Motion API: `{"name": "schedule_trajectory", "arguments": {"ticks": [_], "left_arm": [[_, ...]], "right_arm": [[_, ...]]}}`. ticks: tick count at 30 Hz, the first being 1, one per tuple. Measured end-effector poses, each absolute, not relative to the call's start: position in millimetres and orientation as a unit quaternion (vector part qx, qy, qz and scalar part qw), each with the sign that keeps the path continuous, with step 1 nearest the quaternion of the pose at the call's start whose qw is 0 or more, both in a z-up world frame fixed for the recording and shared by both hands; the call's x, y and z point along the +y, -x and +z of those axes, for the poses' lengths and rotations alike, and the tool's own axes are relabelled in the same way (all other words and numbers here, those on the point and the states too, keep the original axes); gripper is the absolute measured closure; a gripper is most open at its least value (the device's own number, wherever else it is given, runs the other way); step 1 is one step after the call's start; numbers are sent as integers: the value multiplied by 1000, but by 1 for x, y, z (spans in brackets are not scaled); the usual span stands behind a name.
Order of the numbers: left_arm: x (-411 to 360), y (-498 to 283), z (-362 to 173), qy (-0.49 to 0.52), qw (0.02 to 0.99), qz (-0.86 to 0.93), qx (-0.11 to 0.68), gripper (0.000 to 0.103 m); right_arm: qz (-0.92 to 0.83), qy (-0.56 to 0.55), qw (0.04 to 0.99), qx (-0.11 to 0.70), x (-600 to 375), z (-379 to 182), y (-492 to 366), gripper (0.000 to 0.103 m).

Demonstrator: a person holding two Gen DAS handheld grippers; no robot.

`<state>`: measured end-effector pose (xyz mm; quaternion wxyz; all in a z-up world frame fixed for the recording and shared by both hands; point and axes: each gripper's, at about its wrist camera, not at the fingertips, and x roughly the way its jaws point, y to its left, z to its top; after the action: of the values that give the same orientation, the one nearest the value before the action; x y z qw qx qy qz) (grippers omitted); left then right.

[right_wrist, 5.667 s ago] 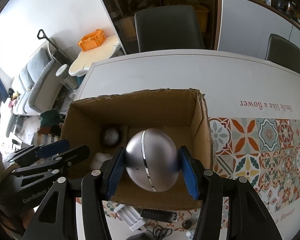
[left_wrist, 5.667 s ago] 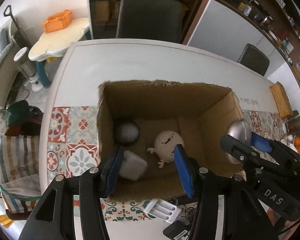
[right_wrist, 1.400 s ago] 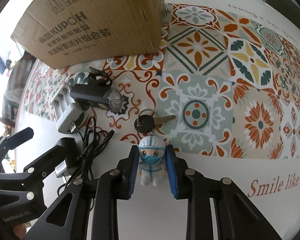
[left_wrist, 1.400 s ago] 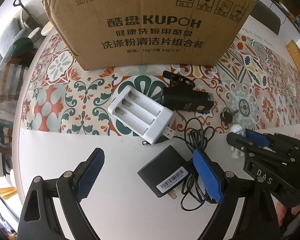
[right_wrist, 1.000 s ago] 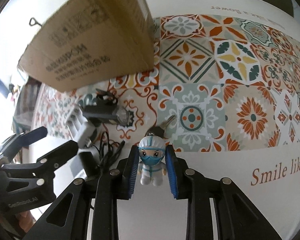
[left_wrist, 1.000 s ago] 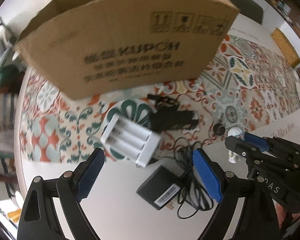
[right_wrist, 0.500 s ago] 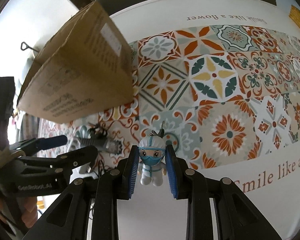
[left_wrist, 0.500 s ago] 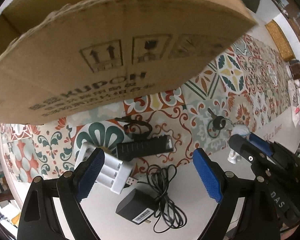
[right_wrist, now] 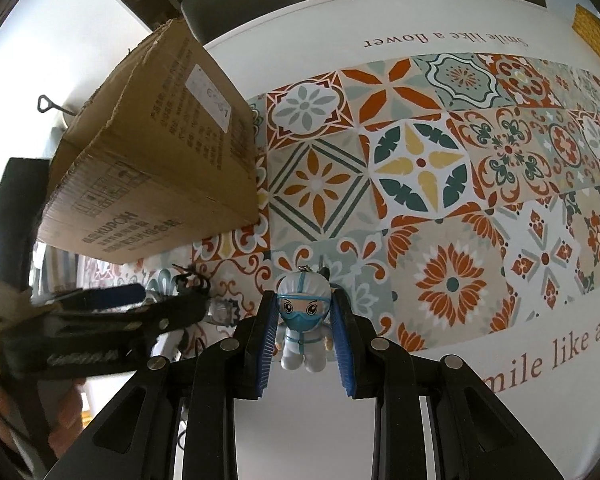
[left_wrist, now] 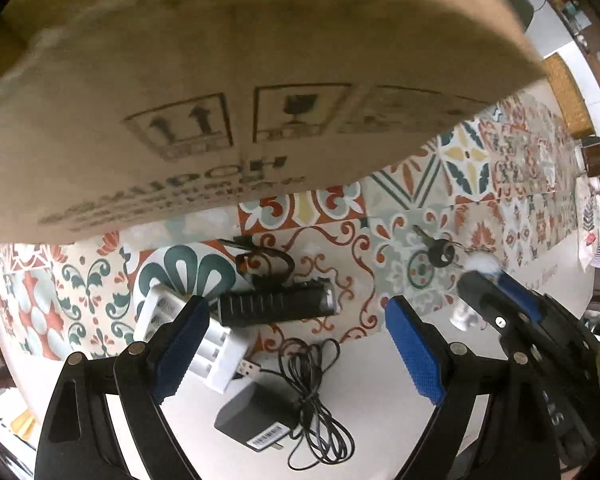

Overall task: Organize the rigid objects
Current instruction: 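Grasp the black flashlight with the left gripper while the right gripper holds the figurine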

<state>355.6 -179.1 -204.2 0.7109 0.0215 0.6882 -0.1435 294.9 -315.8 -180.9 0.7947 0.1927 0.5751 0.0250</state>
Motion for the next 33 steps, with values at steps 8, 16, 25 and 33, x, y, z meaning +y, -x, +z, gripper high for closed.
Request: {"name": "schedule_trajectory", "arguments": {"ticks": [8, 16, 25, 33], "left_arm": [[-182, -341, -206, -34, 734, -134, 665, 13], [-188, -343, -226, -58, 738, -127, 661, 13], [-192, -354, -254, -35, 717, -133, 683, 29], [-182, -347, -247, -41, 730, -140, 668, 29]], "right_arm": [[17, -192, 795, 575, -315, -183, -293, 76], [13, -197, 790, 580, -316, -191, -290, 76], [12, -193, 788, 585, -313, -195, -291, 76], [11, -186, 785, 590, -309, -195, -289, 76]]}}
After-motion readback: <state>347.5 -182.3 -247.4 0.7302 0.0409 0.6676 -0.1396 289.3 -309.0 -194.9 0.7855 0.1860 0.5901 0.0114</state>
